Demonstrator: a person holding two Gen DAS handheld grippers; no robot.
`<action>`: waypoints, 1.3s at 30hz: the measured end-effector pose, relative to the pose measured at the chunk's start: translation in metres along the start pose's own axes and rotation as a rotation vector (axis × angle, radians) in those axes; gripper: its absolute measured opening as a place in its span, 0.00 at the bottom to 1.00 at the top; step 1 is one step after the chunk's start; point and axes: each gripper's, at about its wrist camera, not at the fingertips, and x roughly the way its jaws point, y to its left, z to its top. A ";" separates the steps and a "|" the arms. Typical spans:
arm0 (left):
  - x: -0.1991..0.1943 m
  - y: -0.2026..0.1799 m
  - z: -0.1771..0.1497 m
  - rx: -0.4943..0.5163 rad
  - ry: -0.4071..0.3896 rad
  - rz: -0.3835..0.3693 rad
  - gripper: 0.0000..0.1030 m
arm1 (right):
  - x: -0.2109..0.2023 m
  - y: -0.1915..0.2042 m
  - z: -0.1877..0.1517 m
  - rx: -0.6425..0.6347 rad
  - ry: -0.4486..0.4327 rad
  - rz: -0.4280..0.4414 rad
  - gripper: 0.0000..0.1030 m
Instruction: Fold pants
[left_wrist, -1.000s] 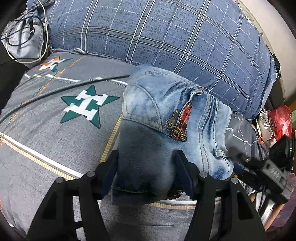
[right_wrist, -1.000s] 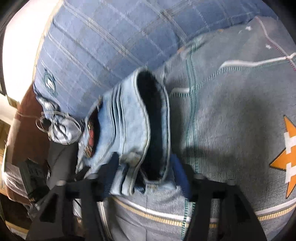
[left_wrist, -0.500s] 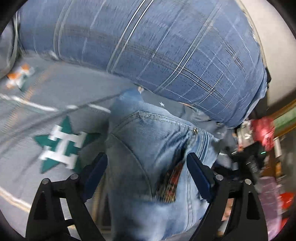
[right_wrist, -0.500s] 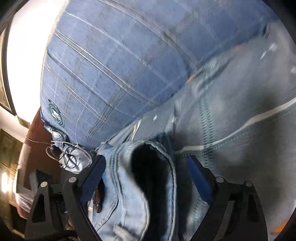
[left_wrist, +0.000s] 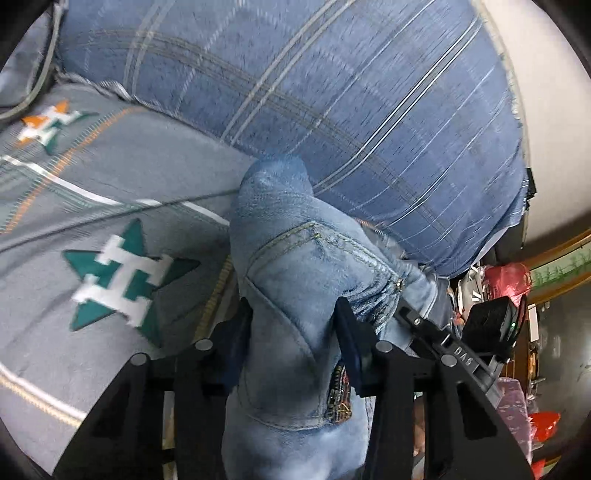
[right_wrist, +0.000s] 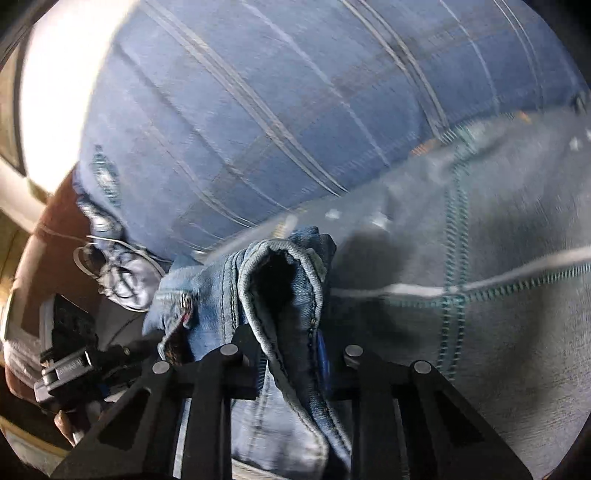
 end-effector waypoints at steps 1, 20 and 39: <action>-0.006 0.003 -0.001 0.000 -0.018 -0.001 0.45 | -0.001 0.006 0.001 -0.011 -0.008 0.017 0.21; -0.024 0.001 -0.006 0.159 -0.175 0.276 0.64 | -0.042 0.035 -0.020 -0.064 -0.153 -0.083 0.64; -0.092 -0.032 -0.180 0.405 -0.523 0.508 0.87 | -0.133 0.086 -0.189 -0.243 -0.310 -0.194 0.72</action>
